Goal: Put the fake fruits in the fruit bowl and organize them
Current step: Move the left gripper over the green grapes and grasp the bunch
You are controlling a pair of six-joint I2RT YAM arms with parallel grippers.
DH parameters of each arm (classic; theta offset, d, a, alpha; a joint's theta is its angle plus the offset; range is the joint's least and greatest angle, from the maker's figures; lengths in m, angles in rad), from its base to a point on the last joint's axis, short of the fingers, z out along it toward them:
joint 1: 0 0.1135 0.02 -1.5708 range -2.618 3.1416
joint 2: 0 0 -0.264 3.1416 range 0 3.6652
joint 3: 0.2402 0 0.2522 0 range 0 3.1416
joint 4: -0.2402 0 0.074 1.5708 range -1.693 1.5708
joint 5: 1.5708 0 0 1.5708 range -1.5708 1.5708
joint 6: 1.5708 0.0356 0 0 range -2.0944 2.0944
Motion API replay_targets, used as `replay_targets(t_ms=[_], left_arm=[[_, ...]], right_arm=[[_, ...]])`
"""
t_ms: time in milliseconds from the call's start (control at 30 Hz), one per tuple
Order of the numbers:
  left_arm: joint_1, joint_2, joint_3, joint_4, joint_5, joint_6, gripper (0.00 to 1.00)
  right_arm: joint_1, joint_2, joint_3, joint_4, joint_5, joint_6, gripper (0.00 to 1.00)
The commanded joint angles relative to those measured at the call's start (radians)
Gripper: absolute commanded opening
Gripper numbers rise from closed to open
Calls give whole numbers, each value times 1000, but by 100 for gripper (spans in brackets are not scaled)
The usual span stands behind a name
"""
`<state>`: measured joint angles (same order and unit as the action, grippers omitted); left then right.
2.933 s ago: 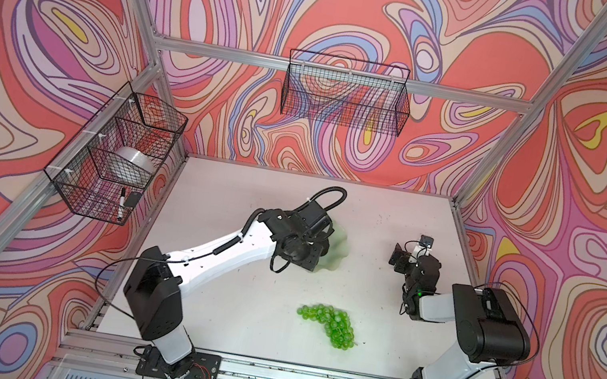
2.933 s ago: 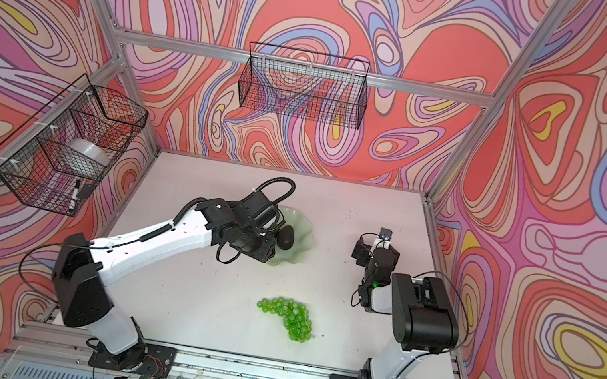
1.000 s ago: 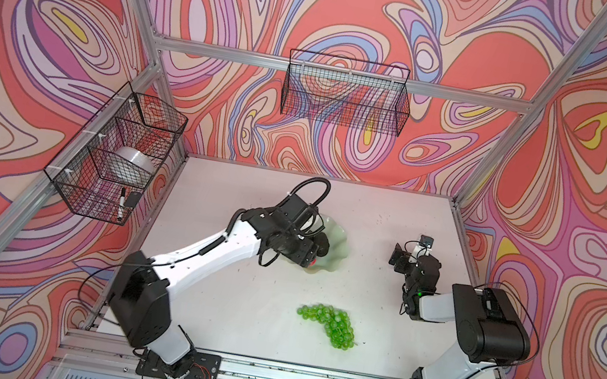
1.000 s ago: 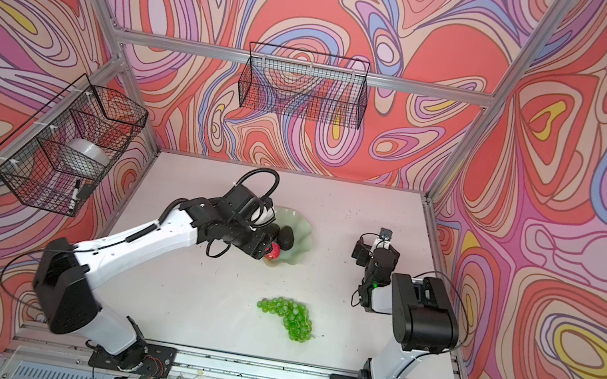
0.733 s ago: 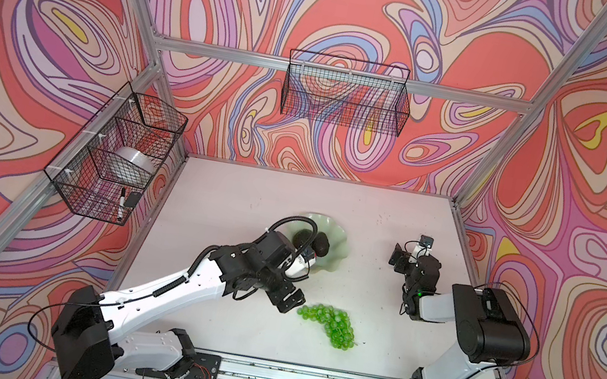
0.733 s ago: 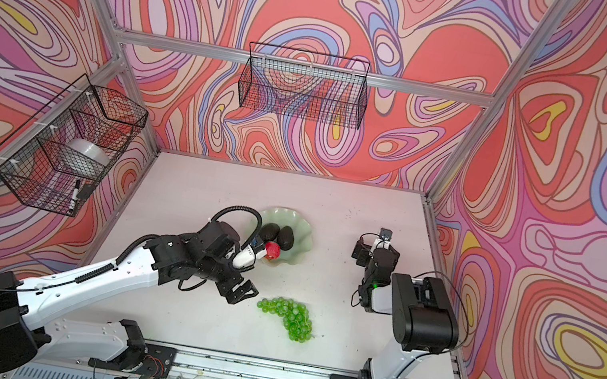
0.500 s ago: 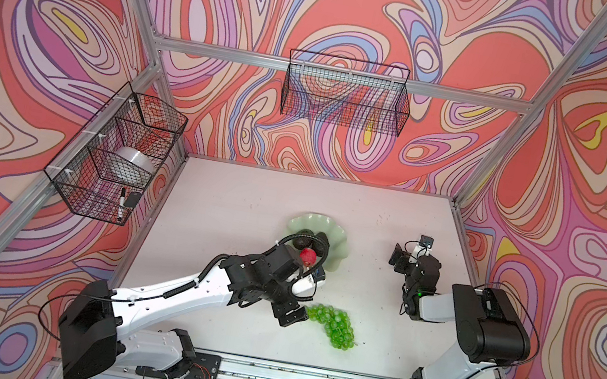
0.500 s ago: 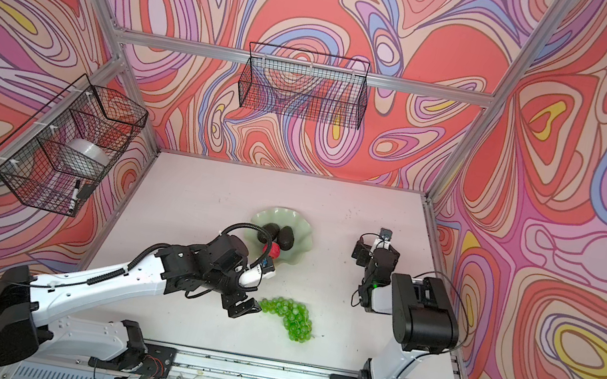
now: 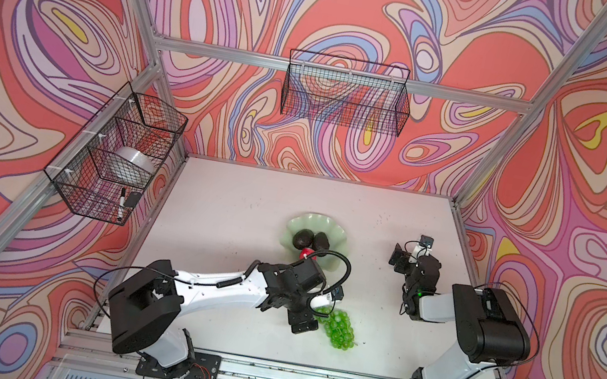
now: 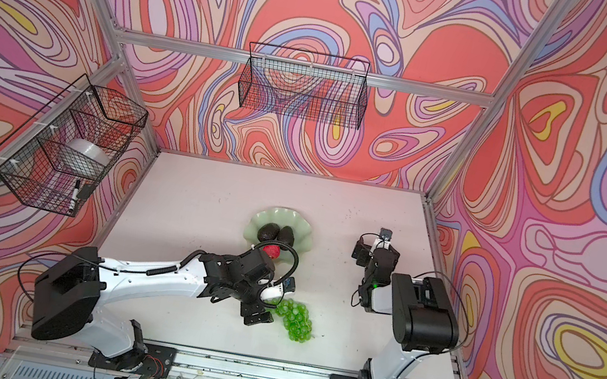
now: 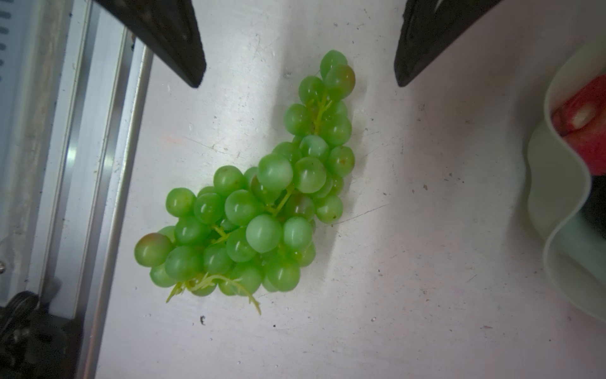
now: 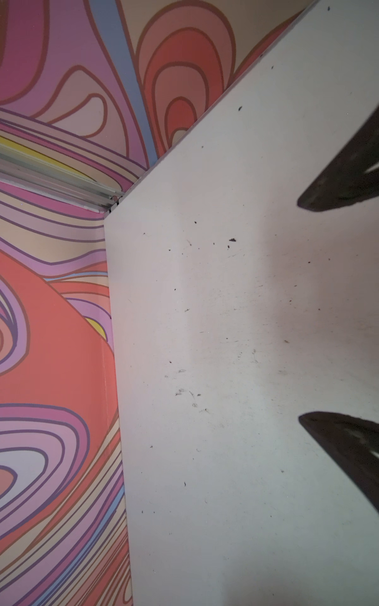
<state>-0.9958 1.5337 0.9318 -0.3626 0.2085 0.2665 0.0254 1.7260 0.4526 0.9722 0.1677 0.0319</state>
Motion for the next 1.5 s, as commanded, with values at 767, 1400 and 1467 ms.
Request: replay_targets(t_ms=[767, 1400, 1467], left_arm=[[-1, 267, 136, 19, 112, 110, 81], [9, 303, 180, -26, -4, 72, 45], [11, 261, 166, -36, -5, 69, 41]], right_arm=[[-4, -11, 9, 2, 2, 5, 98], [-4, -11, 9, 0, 3, 6, 98], [-4, -11, 9, 1, 3, 5, 98]])
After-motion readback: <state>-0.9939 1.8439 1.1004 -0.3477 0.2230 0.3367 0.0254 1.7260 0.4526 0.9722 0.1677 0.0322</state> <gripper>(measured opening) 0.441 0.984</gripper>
